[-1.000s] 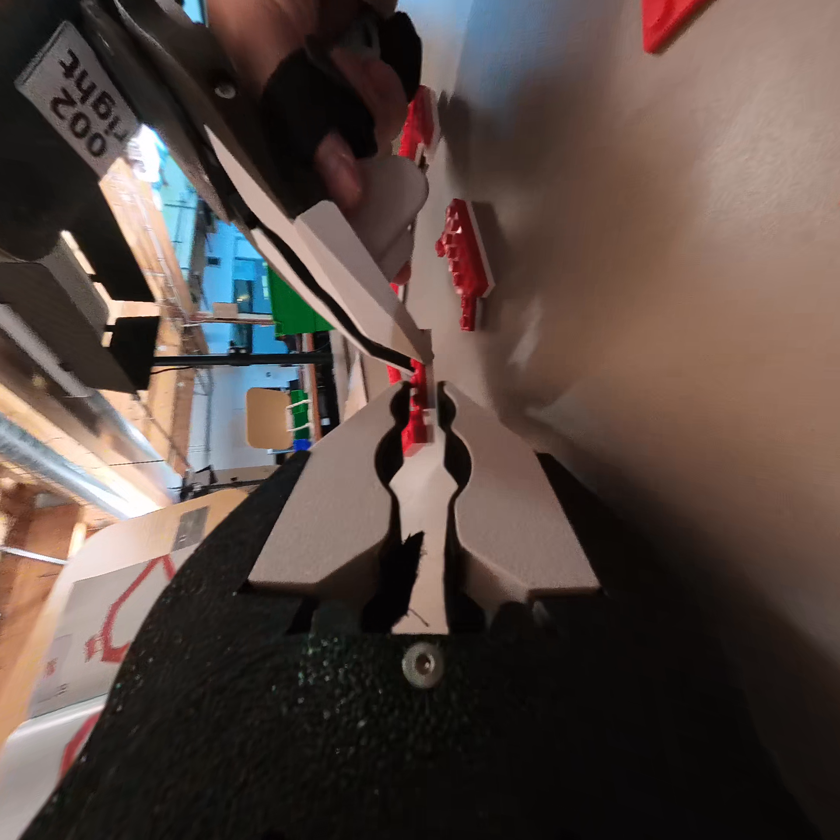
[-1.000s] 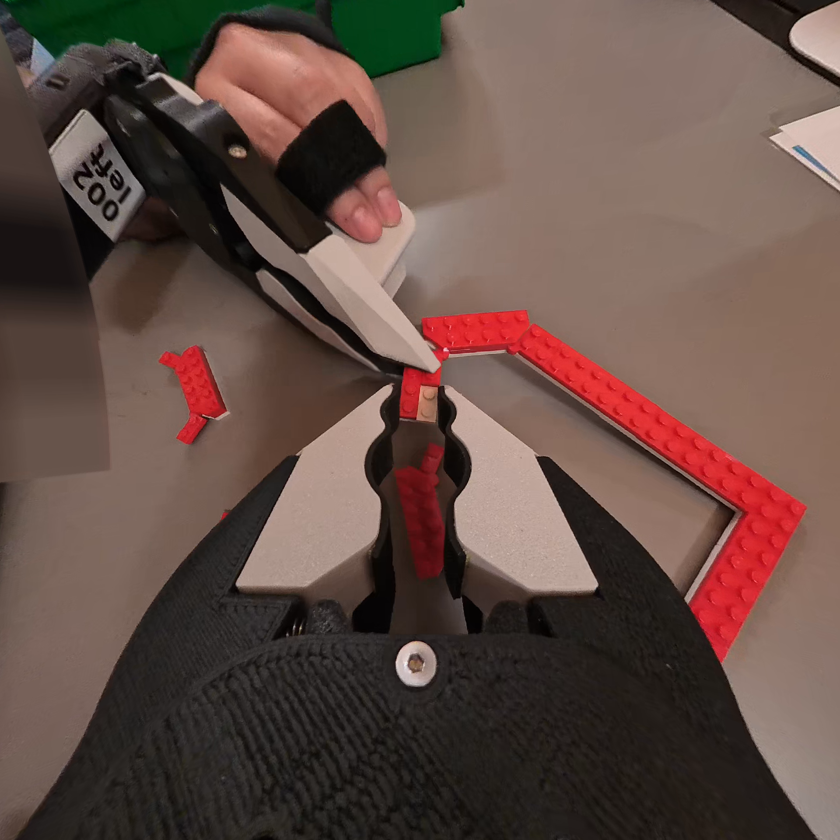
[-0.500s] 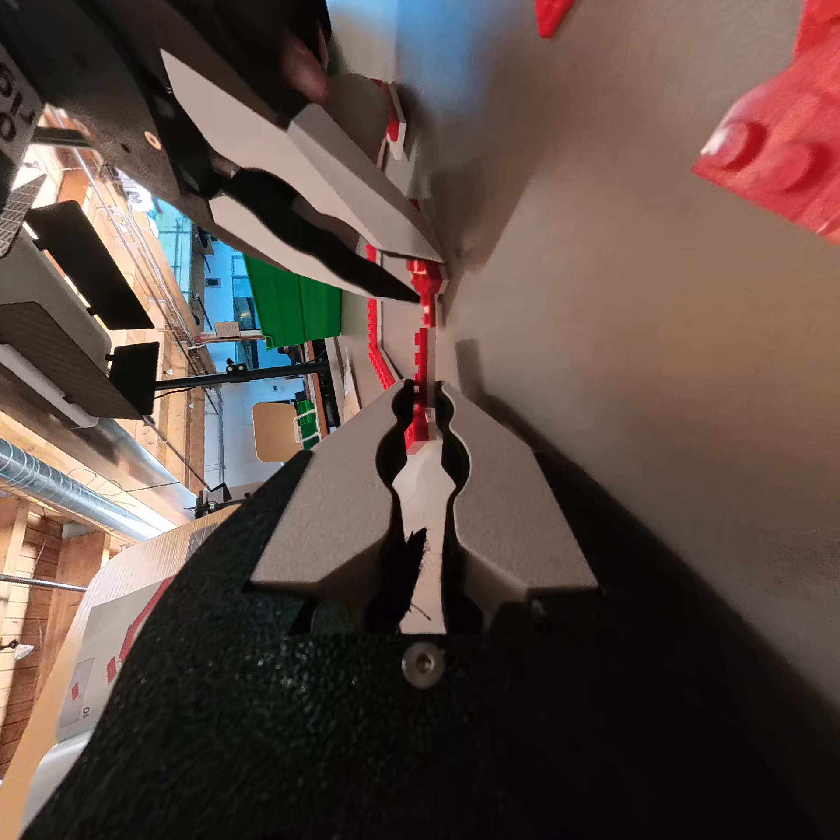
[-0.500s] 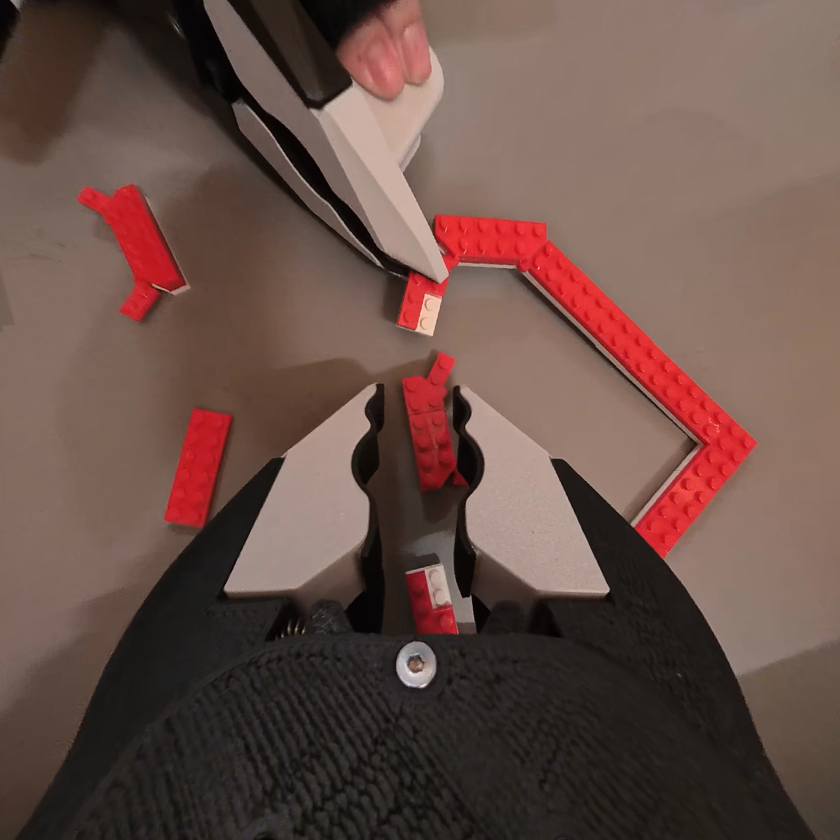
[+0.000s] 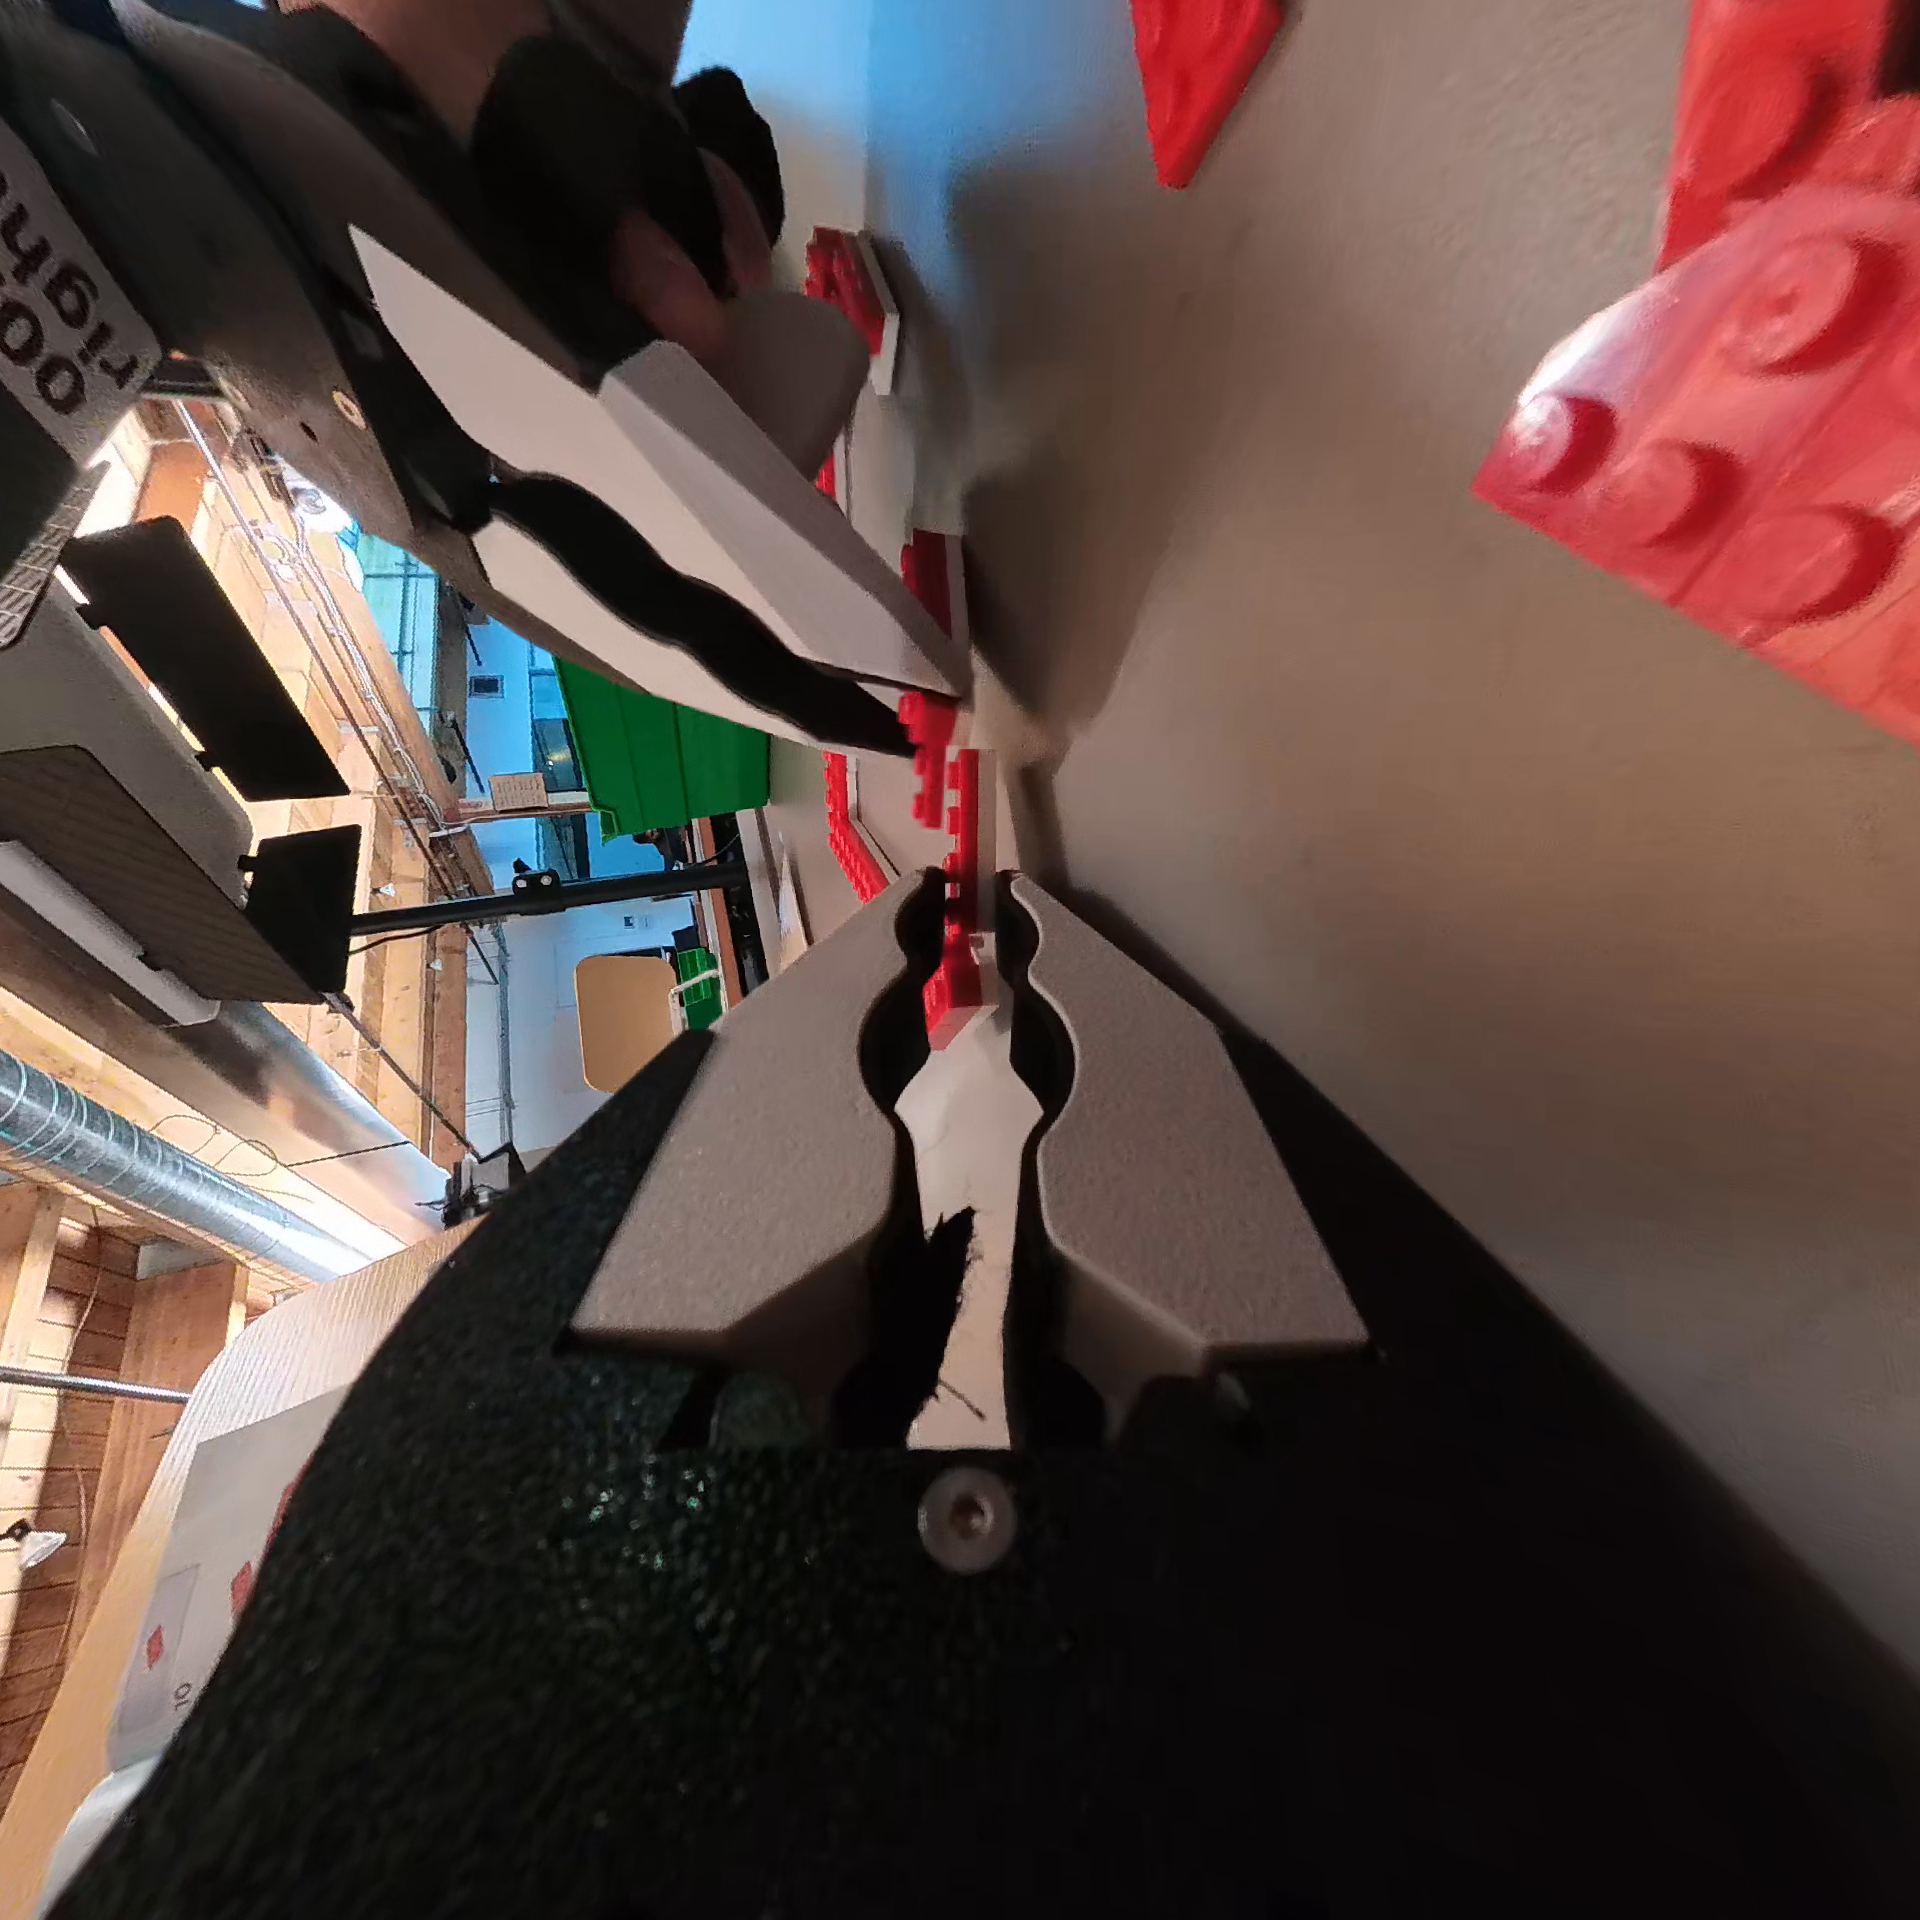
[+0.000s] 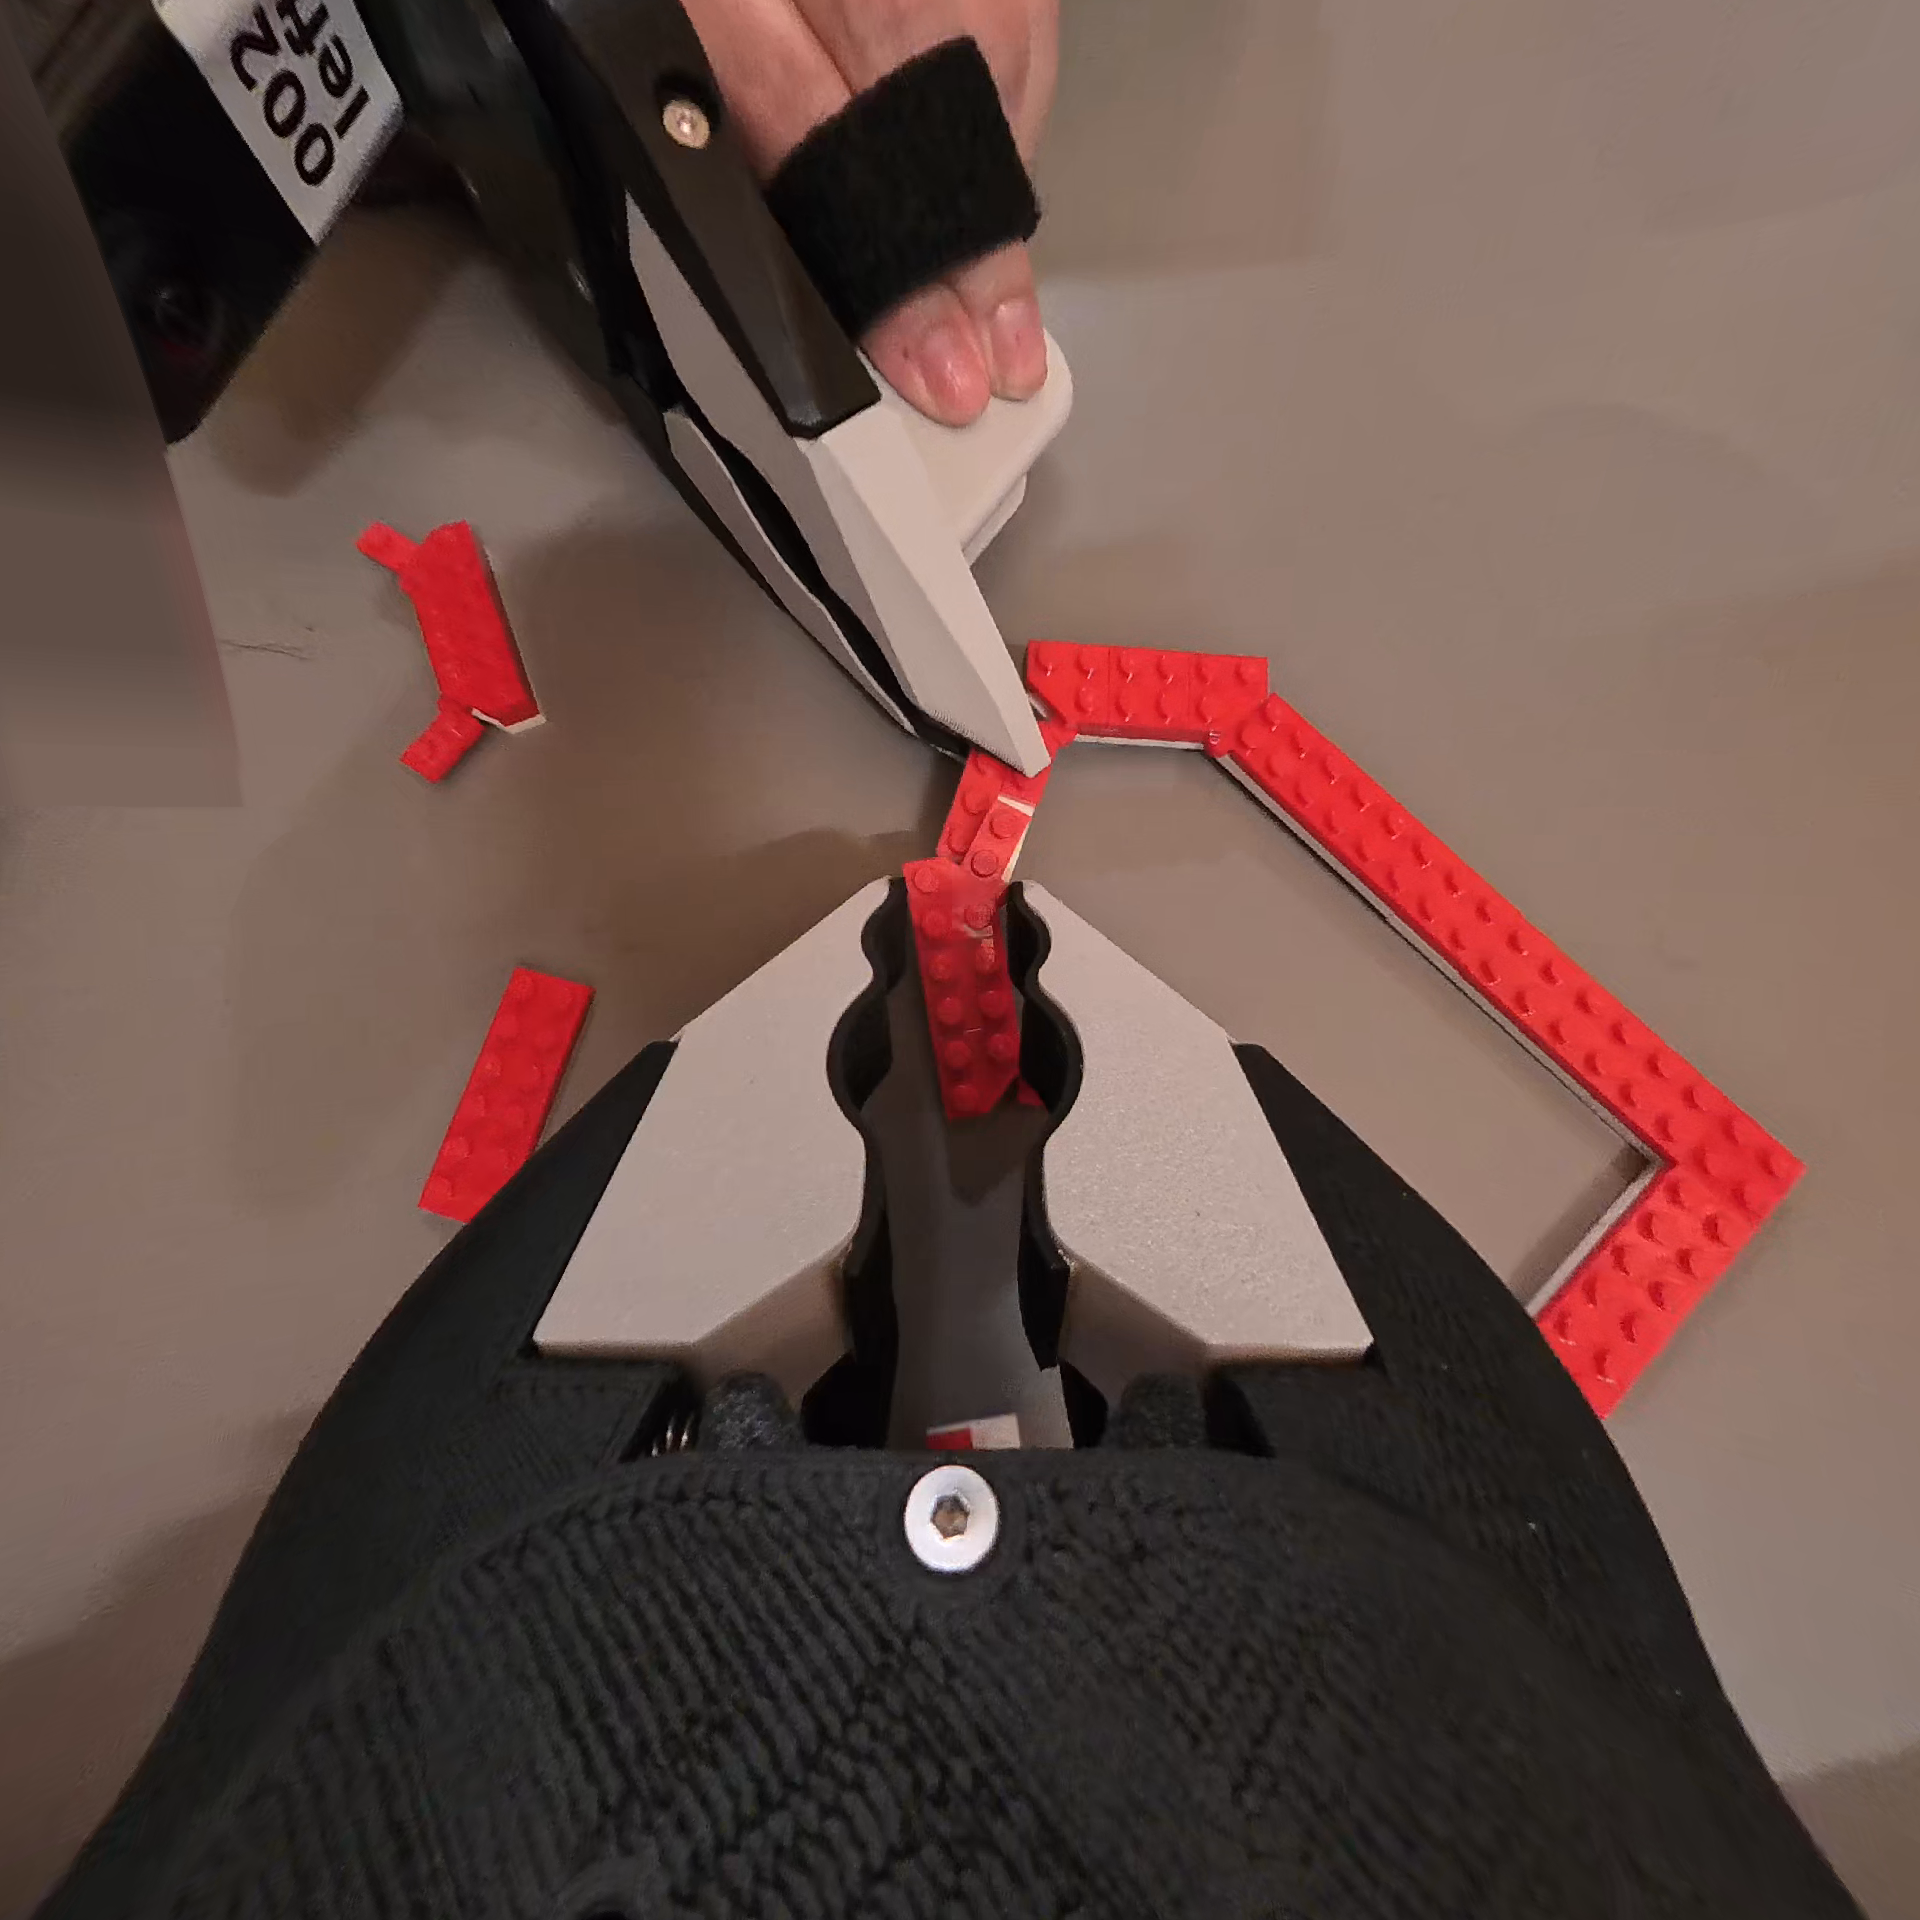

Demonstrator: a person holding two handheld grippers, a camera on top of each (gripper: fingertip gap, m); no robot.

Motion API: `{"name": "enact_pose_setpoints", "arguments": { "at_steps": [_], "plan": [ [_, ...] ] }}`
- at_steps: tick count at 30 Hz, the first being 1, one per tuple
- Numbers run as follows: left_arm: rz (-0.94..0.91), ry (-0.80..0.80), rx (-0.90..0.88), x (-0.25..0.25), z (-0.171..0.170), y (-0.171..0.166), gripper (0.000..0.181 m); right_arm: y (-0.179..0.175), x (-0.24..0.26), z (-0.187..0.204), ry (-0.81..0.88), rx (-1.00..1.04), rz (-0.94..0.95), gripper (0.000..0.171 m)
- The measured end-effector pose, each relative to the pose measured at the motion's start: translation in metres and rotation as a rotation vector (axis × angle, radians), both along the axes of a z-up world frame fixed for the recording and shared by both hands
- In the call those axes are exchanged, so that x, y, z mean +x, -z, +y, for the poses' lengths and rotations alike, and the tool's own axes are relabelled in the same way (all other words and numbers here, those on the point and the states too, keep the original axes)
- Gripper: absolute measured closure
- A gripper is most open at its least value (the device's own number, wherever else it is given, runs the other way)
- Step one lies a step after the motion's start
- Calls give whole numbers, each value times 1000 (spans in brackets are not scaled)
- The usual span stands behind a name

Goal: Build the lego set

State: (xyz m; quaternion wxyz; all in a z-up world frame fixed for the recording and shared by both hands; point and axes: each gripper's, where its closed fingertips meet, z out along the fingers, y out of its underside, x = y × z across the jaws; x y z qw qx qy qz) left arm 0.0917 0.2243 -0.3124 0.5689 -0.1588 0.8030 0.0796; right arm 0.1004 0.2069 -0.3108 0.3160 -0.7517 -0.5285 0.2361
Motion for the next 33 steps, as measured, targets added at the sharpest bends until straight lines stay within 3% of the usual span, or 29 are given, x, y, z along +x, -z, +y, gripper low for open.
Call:
{"name": "enact_pose_setpoints", "arguments": {
  "at_steps": [26, 33],
  "plan": [
    [-2, 42, 22, 3, -7, -1, 174, 7, -2, -4, -16, -68, 25, 150],
    [0, 35, 2, 3, -6, 0, 174, -9, -1, -2, 21, 17, 31, 126]
  ]
}}
